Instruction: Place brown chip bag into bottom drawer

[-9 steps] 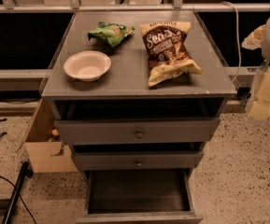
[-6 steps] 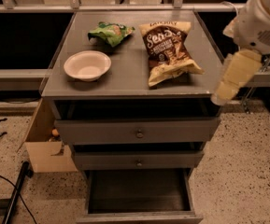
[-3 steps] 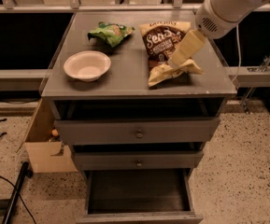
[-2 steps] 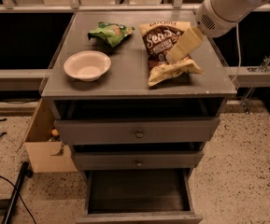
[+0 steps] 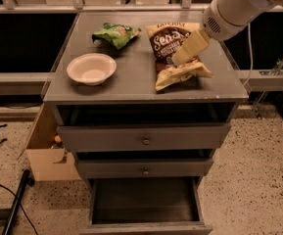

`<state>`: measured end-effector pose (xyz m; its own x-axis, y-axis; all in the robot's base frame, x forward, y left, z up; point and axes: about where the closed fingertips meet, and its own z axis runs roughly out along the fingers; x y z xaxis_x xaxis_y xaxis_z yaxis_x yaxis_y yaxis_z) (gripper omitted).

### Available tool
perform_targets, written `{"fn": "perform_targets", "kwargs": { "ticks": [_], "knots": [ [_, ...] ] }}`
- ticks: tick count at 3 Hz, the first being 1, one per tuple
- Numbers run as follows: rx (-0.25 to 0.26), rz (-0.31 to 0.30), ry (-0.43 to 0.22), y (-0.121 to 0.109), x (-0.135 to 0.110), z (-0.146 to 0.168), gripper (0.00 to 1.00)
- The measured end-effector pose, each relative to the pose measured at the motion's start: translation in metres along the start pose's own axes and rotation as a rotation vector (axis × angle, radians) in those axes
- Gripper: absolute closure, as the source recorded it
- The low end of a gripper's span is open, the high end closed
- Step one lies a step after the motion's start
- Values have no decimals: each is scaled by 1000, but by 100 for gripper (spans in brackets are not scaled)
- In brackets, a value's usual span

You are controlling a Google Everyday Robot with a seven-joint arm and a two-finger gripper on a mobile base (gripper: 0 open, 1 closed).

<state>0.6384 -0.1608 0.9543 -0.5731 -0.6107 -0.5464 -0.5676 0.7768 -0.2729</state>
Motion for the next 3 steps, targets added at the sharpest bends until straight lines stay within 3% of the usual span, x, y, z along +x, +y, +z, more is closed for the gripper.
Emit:
{"fn": "perform_targets", "kwargs": {
  "ticks": [1,3],
  "knots": [
    [20,33,-17,-1,-9,21,0],
    [1,66,-17,7,-37,73,0]
  ]
}}
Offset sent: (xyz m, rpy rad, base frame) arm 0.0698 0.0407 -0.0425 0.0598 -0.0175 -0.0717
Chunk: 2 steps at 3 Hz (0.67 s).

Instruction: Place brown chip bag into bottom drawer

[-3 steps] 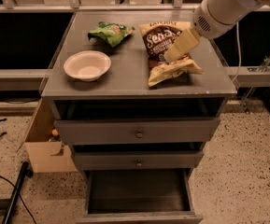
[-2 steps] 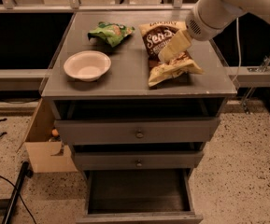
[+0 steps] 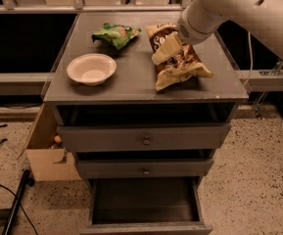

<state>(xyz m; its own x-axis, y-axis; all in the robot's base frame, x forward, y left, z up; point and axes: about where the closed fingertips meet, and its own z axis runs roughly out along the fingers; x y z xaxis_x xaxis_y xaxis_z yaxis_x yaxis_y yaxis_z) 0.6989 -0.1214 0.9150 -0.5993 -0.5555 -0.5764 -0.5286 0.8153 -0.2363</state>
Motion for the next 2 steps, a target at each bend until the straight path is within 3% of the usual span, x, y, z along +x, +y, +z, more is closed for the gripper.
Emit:
{"fn": "perform_targets", "kwargs": {
  "ticks": [2],
  "knots": [
    [-63,33,4,17,-18,55,0]
  ]
}}
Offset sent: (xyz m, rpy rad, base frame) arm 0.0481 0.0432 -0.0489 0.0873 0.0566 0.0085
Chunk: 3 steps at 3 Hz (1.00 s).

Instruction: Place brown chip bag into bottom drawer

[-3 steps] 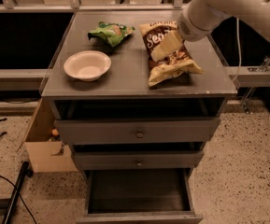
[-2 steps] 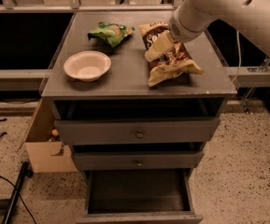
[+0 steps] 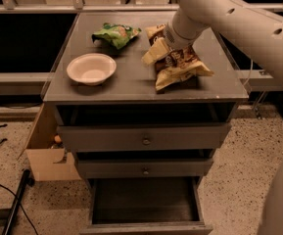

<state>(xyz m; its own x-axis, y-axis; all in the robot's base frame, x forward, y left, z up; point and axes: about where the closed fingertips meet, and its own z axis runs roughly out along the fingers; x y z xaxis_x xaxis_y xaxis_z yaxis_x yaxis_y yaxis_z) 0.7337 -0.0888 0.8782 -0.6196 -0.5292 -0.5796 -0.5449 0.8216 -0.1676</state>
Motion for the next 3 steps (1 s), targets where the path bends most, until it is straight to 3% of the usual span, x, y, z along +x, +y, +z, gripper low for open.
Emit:
{"fn": "perform_targets", "kwargs": {
  "ticks": [1,3],
  "knots": [
    [8,36,6,-9,5,15,0],
    [104,72,60,-41,25,27,0]
  ]
}}
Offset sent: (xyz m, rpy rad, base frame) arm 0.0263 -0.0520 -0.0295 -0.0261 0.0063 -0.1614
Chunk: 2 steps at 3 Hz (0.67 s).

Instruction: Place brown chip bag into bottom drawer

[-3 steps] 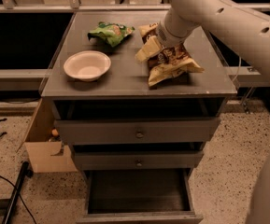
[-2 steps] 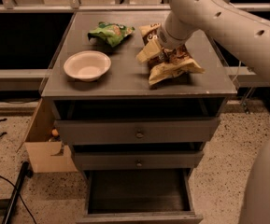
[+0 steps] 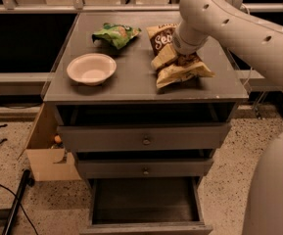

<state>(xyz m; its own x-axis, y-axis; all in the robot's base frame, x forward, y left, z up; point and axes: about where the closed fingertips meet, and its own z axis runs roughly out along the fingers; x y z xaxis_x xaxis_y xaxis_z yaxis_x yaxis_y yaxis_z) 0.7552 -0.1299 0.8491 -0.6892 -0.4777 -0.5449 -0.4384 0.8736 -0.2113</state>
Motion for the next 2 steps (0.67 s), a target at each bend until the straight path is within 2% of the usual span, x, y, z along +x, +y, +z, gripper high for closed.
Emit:
{"fn": "perform_targets", "kwargs": {
  "ticks": [1,2],
  "knots": [
    [7,0,4,-2,1,1,17],
    [7,0,4,-2,1,1,40]
  ]
}}
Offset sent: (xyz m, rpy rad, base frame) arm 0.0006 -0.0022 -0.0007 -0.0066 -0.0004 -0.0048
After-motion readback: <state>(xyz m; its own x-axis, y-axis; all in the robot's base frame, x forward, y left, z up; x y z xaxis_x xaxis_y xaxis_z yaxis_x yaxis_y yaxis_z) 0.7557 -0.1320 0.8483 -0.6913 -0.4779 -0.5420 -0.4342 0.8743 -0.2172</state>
